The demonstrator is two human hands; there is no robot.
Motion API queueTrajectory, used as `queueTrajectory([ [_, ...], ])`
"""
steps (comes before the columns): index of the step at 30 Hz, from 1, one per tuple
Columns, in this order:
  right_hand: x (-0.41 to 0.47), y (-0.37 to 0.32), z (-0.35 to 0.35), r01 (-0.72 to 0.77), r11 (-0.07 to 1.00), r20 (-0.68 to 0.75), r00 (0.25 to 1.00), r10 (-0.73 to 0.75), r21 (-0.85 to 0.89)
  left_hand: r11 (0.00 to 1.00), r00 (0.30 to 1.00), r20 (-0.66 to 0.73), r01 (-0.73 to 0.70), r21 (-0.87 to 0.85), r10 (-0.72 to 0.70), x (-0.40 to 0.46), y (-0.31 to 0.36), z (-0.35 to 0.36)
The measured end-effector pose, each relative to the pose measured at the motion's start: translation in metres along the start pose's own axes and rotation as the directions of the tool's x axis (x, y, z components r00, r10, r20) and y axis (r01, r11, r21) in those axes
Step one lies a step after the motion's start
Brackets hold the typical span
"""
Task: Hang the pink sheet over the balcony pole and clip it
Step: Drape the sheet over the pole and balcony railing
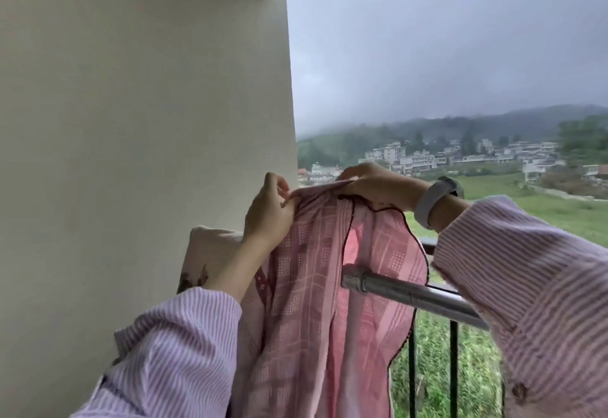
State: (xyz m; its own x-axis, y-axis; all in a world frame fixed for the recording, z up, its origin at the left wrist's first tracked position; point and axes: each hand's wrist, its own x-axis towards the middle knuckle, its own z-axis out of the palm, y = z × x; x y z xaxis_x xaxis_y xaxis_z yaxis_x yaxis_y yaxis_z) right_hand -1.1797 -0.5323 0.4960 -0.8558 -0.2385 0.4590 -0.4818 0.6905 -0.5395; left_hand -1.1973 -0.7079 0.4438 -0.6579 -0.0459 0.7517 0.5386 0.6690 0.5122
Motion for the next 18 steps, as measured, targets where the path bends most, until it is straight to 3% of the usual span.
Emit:
queueTrajectory([
  [3,-0.015,0.022,-0.004,-0.109,0.985,0.189,0.973,0.133,-0.131,0.998,0.996,-0.076,0.049,0.049,-0.045,-0.037,0.007,0.009],
  [5,-0.024,0.033,-0.007,-0.113,0.975,0.253,0.954,0.161,-0.192,0.999,0.995,-0.093,-0.037,0.008,0.038,-0.066,0.022,0.012],
  [8,-0.040,0.041,-0.013,-0.164,0.974,0.338,0.918,0.209,-0.156,0.980,0.978,0.067,-0.197,0.007,0.196,-0.102,0.037,0.023],
  [13,-0.060,0.044,-0.022,-0.214,0.970,0.237,0.954,0.182,0.116,0.995,0.986,0.165,-0.028,0.096,0.012,-0.111,0.056,0.041],
  [15,-0.067,0.045,-0.026,-0.183,0.975,0.168,0.973,0.161,0.128,0.984,0.986,0.164,-0.055,0.167,0.027,-0.111,0.066,0.048],
  [18,-0.082,0.048,-0.033,-0.166,0.986,0.078,0.983,0.165,0.006,0.981,0.990,0.045,-0.139,0.135,0.134,-0.123,0.075,0.053],
])
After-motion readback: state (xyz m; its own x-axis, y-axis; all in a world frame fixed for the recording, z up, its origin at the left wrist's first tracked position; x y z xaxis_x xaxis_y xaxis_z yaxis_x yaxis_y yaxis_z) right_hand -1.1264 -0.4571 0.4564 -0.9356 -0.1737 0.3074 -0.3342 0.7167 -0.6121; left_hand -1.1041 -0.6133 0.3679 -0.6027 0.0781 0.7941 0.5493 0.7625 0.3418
